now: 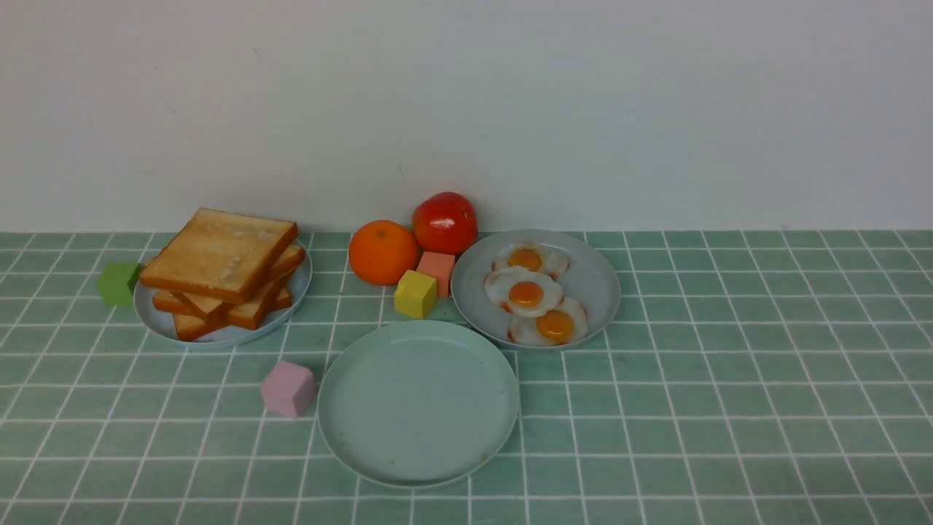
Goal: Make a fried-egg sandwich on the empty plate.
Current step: Use the left arm to grab a slice of bread
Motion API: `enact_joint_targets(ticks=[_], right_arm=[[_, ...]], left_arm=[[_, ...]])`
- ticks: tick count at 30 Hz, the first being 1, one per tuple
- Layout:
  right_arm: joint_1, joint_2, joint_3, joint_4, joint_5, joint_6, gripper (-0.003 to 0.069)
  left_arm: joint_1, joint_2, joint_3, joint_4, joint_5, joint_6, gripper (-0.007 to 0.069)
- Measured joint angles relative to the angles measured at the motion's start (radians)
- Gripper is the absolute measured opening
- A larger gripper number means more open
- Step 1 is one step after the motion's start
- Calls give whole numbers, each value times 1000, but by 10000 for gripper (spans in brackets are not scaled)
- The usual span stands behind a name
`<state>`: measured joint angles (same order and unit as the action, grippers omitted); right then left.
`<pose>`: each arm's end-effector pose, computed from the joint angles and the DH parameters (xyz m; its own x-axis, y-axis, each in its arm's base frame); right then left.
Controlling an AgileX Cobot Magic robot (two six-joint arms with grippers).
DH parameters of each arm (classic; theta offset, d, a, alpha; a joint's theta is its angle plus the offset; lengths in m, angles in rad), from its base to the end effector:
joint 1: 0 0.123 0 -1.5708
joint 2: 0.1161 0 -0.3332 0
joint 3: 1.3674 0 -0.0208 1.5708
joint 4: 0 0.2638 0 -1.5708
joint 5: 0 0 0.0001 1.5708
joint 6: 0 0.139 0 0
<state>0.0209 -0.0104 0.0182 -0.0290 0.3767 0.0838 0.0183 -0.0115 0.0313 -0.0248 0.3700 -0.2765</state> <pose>0.0629 -0.0002 0.1591 -0.2928 0.0507 -0.9548 0.0059 0.9987 0.0512 0.0631 -0.0001 0.1548 -0.2816 -0.3004 -0.9113 -0.0972 0.9538 -0.2843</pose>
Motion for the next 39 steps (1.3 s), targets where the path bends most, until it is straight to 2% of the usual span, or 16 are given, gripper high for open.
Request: enact_joint_targets(ticks=[13, 20, 24, 27, 31, 32, 34, 37, 38, 39], right_arm=[[0, 0, 0, 0, 0, 0, 239], [0, 0, 0, 0, 0, 0, 239], [0, 0, 0, 0, 0, 0, 239], [0, 0, 0, 0, 0, 0, 239], [0, 0, 0, 0, 0, 0, 239], [0, 0, 0, 0, 0, 0, 239], [0, 0, 0, 0, 0, 0, 239], [0, 0, 0, 0, 0, 0, 239], [0, 0, 0, 0, 0, 0, 239], [0, 0, 0, 0, 0, 0, 239]], left_arm=[[0, 0, 0, -13, -14, -7, 238], [0, 0, 0, -320, -182, -195, 238], [0, 0, 0, -396, -249, -218, 237], [0, 0, -12, -408, -225, -217, 188], [0, 25, -103, -416, -135, -147, 5], [0, 54, -133, -416, -114, -115, -13], [0, 122, -187, -417, -69, -42, -13], [-2, 317, -322, -418, 62, 157, -13], [-2, 317, -331, -418, 70, 169, -13], [-24, 405, -405, -415, 131, 253, -13]])
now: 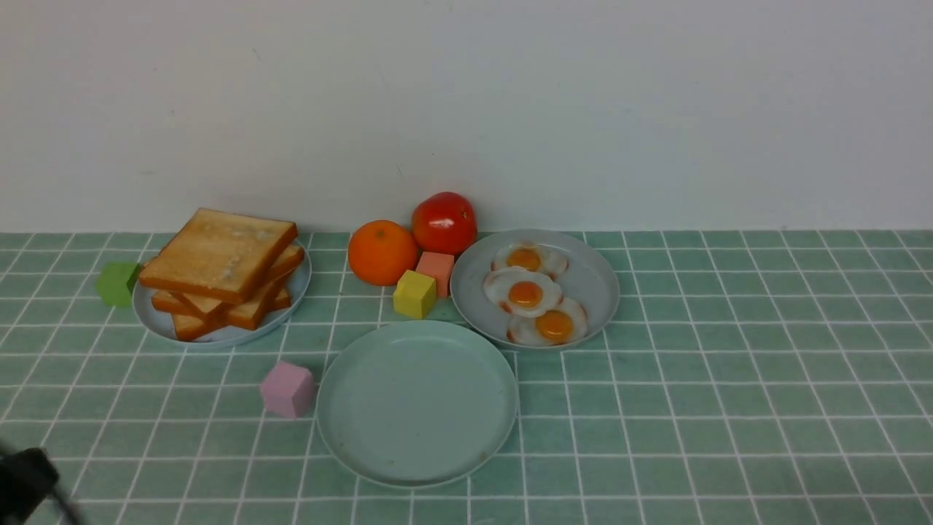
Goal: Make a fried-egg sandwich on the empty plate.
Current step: Use the left arm to grab a slice of bread
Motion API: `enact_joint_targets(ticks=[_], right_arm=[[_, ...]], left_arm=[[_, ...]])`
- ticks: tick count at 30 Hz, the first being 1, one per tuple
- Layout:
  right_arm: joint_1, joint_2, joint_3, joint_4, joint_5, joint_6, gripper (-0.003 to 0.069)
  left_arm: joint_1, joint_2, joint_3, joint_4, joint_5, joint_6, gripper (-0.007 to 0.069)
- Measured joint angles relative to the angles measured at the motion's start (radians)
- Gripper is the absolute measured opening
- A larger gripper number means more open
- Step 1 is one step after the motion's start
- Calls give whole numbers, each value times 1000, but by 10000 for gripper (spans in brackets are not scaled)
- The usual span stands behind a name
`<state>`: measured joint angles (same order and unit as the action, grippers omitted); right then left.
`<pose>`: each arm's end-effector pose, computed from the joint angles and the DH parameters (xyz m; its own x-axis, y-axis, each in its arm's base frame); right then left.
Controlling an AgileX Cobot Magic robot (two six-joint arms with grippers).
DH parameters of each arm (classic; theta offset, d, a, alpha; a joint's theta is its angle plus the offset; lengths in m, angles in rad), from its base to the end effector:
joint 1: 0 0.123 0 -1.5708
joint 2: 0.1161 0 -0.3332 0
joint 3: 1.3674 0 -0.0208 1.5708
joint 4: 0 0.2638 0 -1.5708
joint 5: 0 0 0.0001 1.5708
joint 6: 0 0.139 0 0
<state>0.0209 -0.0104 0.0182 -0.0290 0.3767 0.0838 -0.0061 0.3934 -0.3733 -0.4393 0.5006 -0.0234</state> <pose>0.0629 -0.0002 0.1591 -0.2928 0.0507 -0.9548 0.0059 0.9987 0.0512 0.0964 -0.0290 0.2718 -0.4285 -0.3916 -0.8143 0.0241 0.8959 -0.4435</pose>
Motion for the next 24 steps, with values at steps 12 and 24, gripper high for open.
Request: enact_joint_targets(ticks=[12, 24], right_arm=[[0, 0, 7, 403, -286, 235, 239], [105, 296, -601, 342, 398, -24, 119]], left_arm=[[-226, 617, -501, 229, 293, 67, -13], [-226, 1148, -866, 499, 273, 23, -13]])
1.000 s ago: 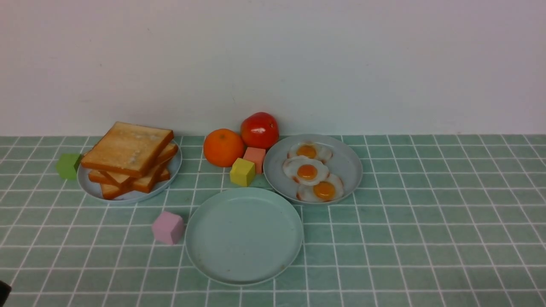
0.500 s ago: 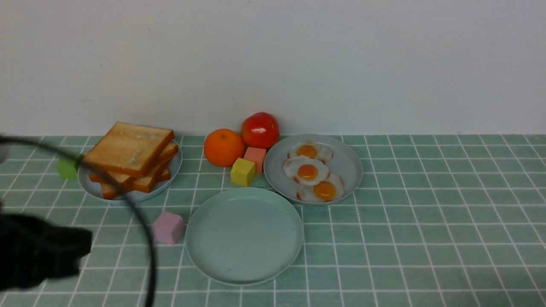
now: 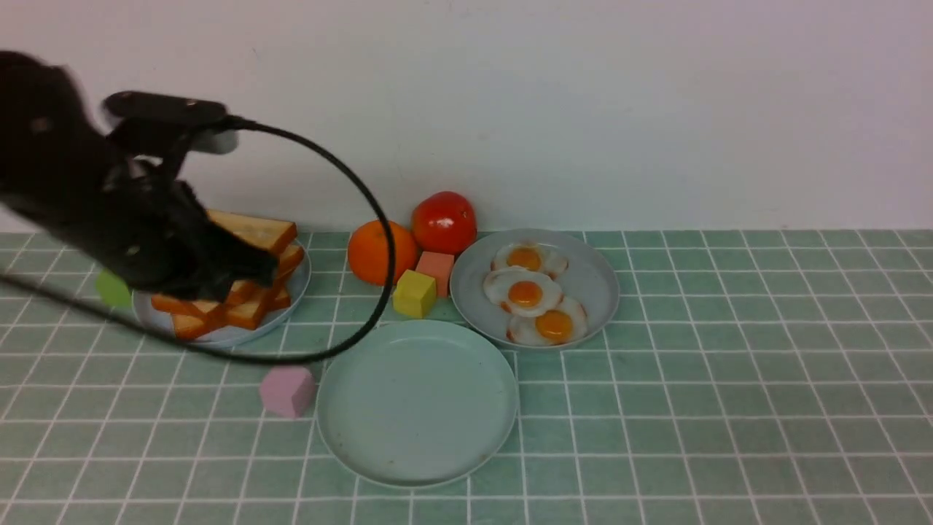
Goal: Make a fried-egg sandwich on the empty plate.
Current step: Use the left arm to grab a slice of bread
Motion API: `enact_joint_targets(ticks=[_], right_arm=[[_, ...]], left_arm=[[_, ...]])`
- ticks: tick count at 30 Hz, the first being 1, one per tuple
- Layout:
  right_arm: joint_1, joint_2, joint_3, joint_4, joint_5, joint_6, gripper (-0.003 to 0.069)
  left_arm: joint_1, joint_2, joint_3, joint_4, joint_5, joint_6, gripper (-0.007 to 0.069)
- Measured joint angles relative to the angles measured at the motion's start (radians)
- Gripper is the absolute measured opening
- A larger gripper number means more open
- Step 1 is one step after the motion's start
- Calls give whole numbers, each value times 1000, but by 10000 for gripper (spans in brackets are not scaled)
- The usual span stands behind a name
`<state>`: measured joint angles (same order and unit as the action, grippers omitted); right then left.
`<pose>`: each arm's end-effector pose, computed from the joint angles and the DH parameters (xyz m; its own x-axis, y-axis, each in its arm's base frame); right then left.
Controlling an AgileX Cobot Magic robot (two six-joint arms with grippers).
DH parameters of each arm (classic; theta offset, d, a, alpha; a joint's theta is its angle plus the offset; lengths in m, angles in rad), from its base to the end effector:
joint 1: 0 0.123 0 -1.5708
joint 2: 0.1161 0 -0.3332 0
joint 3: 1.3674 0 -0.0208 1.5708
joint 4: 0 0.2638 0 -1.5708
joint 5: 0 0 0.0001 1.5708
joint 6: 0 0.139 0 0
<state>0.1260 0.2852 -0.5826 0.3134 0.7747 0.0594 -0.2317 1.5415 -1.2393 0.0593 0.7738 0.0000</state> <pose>0.0525 0.0369 0.3229 -0.4310 0.2240 -0.8741 -0.2091 0.9175 0.3382 0.3589 -0.0788 0.3030 -0.8030 0.2330 -0.5485 0.2415 0.9687 0.0579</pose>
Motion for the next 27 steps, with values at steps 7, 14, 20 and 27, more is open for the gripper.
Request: enact_joint_targets(ticks=[7, 14, 20, 27], right_arm=[[60, 267, -300, -57, 296, -170, 1], [104, 328, -317, -57, 235, -184, 2], [104, 328, -317, -56, 199, -184, 3], [104, 328, -317, -56, 192, -184, 5]], left_arm=[[72, 222, -178, 34, -3, 26, -13], [92, 339, -238, 23, -93, 92, 59], [92, 416, -238, 76, -182, 95, 307], [92, 474, -244, 97, -253, 95, 512]])
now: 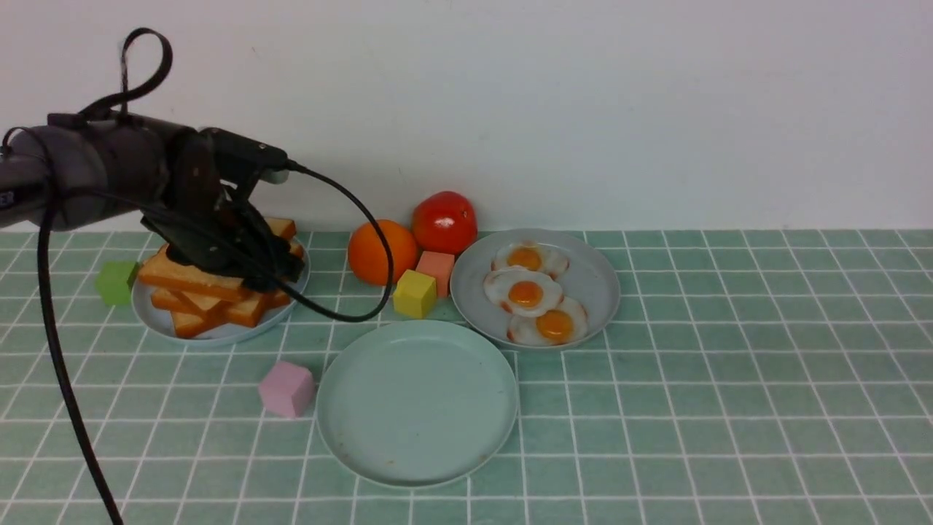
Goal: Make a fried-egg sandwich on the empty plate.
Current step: Use the left arm to grab a slice of bread
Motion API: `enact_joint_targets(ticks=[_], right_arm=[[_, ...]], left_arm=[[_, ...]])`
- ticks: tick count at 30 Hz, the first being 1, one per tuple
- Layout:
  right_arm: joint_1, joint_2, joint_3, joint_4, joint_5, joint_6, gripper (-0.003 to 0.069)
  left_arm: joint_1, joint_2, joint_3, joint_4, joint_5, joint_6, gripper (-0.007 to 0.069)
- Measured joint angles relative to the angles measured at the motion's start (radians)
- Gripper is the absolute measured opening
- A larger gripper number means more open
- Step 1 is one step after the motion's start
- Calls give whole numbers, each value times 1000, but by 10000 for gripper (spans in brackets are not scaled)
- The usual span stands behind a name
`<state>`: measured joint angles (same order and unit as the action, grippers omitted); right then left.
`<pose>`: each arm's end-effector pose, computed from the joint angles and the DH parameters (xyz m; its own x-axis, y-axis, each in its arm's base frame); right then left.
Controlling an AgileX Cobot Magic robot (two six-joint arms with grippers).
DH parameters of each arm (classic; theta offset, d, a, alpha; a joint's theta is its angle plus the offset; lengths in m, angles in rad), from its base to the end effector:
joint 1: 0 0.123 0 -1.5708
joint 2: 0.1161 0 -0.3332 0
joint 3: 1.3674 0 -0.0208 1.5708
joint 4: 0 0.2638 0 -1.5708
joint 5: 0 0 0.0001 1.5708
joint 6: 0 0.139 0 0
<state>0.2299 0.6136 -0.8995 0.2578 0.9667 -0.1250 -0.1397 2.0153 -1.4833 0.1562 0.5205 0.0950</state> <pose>0.0941 0.0520 0.3864 -0.5409 -0.1028 -0.8348 -0.3813 0.9146 0.1344 0.5003 -0.0595 0.1969 -0.7680 0.3383 -0.5439 0.2779 0.9410 0.1929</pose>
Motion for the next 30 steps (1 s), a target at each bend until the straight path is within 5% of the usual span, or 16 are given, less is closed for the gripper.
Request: enact_joint_targets(ticks=[6, 14, 26, 30], right_arm=[[0, 0, 0, 0, 0, 0, 10], [0, 0, 1, 0, 13, -1, 14], [1, 0, 1, 0, 16, -1, 25], [1, 0, 1, 0, 16, -1, 31]], left_arm=[[0, 23, -6, 22, -18, 1, 516], [0, 30, -13, 60, -1, 1, 171], [-8, -118, -1, 27, 185, -18, 162], [-114, -284, 62, 26, 222, -31, 130]])
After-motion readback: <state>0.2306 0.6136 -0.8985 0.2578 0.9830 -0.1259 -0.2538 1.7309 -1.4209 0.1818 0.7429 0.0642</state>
